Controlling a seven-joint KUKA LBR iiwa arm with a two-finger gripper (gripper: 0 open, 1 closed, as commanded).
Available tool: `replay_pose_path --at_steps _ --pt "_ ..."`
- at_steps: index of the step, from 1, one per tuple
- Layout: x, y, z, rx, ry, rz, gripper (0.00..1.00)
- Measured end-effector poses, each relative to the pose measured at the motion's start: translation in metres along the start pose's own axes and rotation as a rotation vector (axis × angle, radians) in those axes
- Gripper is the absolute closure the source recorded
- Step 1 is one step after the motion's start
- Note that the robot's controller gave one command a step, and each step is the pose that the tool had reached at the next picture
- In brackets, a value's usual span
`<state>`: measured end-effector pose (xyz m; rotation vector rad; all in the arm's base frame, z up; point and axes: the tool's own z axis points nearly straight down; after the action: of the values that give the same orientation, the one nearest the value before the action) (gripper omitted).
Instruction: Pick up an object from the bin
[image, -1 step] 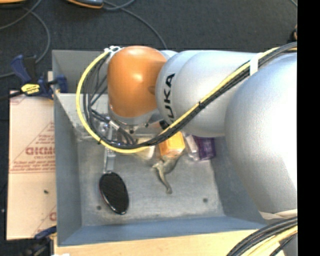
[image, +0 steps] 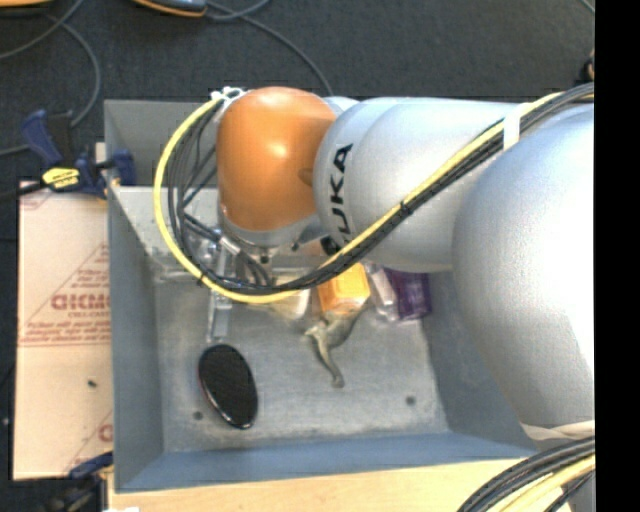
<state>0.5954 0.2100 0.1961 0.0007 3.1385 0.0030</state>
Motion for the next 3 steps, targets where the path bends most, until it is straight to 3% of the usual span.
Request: replay_pose_path --at_steps 1,2,3 --pt "-0.061 -0.076 0.118 0.000 -0.004 -0.046 0.00" --pt "-0.052 -0.068 0.066 -0.004 -0.009 0.136 0.00" --pt "-0.060 -0.124 0.096 0.002 -0.006 0.052 0.00"
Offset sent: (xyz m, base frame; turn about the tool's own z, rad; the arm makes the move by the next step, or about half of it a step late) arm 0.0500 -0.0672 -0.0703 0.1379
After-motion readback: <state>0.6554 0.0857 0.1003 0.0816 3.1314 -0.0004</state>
